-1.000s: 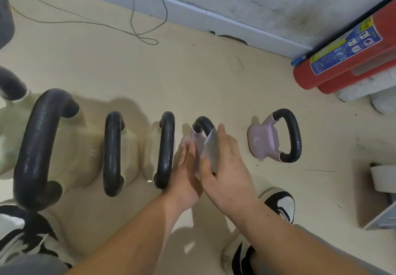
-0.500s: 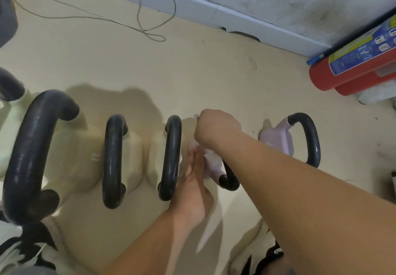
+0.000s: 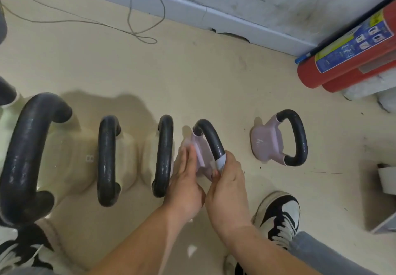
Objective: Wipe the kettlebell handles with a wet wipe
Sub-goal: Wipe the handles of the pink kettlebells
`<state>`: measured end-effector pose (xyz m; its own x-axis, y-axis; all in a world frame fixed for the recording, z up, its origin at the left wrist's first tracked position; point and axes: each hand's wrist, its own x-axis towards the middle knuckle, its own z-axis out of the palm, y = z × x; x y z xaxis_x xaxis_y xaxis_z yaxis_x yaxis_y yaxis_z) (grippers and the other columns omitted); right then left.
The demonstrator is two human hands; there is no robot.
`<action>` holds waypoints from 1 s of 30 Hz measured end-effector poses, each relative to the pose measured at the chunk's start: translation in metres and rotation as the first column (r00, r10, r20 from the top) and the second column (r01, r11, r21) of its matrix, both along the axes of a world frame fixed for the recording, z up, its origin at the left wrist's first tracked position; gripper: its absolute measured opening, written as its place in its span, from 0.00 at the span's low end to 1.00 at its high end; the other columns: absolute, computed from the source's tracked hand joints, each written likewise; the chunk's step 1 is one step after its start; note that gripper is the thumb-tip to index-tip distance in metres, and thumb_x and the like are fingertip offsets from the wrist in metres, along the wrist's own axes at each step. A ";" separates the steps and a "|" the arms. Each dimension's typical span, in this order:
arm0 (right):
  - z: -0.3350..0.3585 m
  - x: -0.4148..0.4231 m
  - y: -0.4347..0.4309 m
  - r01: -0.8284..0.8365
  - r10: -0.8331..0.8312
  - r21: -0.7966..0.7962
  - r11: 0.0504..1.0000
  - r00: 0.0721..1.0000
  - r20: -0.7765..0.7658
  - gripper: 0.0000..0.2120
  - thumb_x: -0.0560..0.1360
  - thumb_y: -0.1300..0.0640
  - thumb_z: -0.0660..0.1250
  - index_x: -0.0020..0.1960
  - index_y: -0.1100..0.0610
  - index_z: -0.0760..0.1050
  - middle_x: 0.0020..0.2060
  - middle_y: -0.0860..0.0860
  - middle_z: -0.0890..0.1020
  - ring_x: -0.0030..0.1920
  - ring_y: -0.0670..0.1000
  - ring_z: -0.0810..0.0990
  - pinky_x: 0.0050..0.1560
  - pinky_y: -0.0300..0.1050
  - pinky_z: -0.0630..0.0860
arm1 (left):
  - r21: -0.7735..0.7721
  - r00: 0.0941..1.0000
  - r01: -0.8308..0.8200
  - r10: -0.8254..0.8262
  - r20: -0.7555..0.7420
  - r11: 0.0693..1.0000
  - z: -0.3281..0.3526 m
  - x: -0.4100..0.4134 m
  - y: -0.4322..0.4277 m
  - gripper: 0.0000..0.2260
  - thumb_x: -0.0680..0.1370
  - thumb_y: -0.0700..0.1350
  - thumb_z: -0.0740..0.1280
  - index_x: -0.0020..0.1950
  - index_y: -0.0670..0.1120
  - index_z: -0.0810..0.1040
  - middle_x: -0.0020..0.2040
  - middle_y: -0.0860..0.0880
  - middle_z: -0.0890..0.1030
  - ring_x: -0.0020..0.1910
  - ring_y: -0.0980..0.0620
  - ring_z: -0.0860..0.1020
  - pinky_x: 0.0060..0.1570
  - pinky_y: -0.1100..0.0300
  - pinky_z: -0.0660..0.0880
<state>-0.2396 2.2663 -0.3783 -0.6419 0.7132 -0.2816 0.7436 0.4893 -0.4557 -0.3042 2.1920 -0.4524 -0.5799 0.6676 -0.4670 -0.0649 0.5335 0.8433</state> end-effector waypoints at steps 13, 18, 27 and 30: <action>0.018 -0.096 0.038 -0.283 0.229 0.099 0.954 0.900 0.371 0.14 0.84 0.50 0.61 0.64 0.57 0.66 0.53 0.53 0.74 0.45 0.57 0.78 0.38 0.47 0.65 | -0.057 0.996 -0.021 0.016 -0.083 0.998 -0.014 0.007 0.007 0.42 0.77 0.34 0.60 0.82 0.58 0.41 0.82 0.58 0.49 0.76 0.55 0.62 0.69 0.65 0.63; 0.018 -0.152 0.049 -0.438 0.342 0.001 0.899 0.703 0.623 0.09 0.77 0.64 0.63 0.55 0.54 0.76 0.42 0.50 0.72 0.48 0.57 0.75 0.44 0.48 0.71 | -0.043 0.998 -0.023 0.025 0.050 0.999 -0.021 0.008 0.004 0.47 0.70 0.30 0.56 0.79 0.66 0.43 0.79 0.63 0.54 0.75 0.60 0.62 0.75 0.61 0.60; 0.017 -0.085 0.034 -0.313 0.283 0.084 0.946 0.924 0.256 0.21 0.82 0.52 0.62 0.71 0.56 0.63 0.58 0.54 0.72 0.47 0.58 0.78 0.40 0.48 0.67 | -0.053 0.996 -0.010 0.005 -0.093 0.999 -0.016 0.006 0.005 0.42 0.76 0.36 0.64 0.82 0.55 0.44 0.82 0.58 0.47 0.76 0.63 0.56 0.69 0.69 0.59; 0.017 -0.041 0.011 -0.168 0.156 0.084 0.982 0.978 0.137 0.29 0.82 0.46 0.50 0.80 0.56 0.57 0.60 0.53 0.73 0.55 0.56 0.77 0.46 0.47 0.70 | 0.006 0.998 -0.026 0.026 -0.059 1.000 -0.004 0.005 0.004 0.38 0.79 0.48 0.67 0.82 0.54 0.48 0.82 0.57 0.49 0.78 0.61 0.53 0.77 0.60 0.54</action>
